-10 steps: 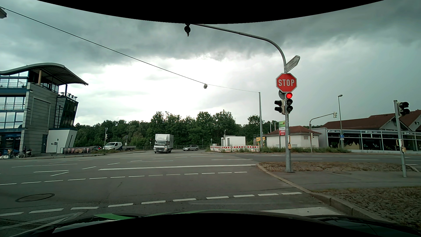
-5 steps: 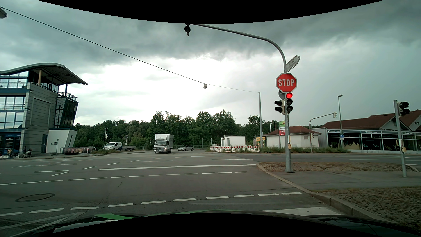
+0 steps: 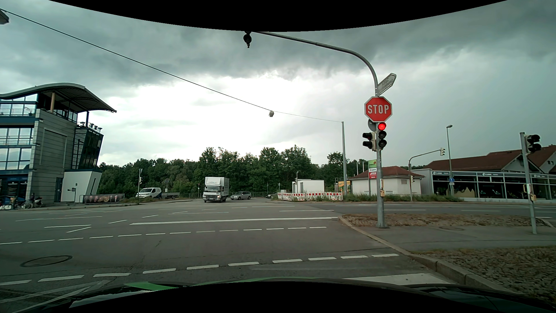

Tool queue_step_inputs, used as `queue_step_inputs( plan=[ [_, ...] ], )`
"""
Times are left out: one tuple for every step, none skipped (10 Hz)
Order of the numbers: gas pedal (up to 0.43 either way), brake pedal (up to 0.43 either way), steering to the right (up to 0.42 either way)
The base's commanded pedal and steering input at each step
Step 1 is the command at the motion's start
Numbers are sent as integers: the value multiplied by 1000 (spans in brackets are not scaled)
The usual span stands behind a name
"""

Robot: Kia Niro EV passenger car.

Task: Follow the waypoints while adhering to traffic rules and regulations

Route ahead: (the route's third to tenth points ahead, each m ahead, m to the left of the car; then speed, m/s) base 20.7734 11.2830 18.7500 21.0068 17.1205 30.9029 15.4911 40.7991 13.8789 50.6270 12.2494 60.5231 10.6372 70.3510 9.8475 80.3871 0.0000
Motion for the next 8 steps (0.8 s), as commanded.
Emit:
queue_step_inputs(
  plan=[
    [0, 329, -95],
    [0, 329, -95],
    [0, 323, -95],
    [0, 329, -95],
    [0, 323, -95],
    [0, 323, -95],
    [0, 329, -95],
    [0, 329, -95]
  ],
)
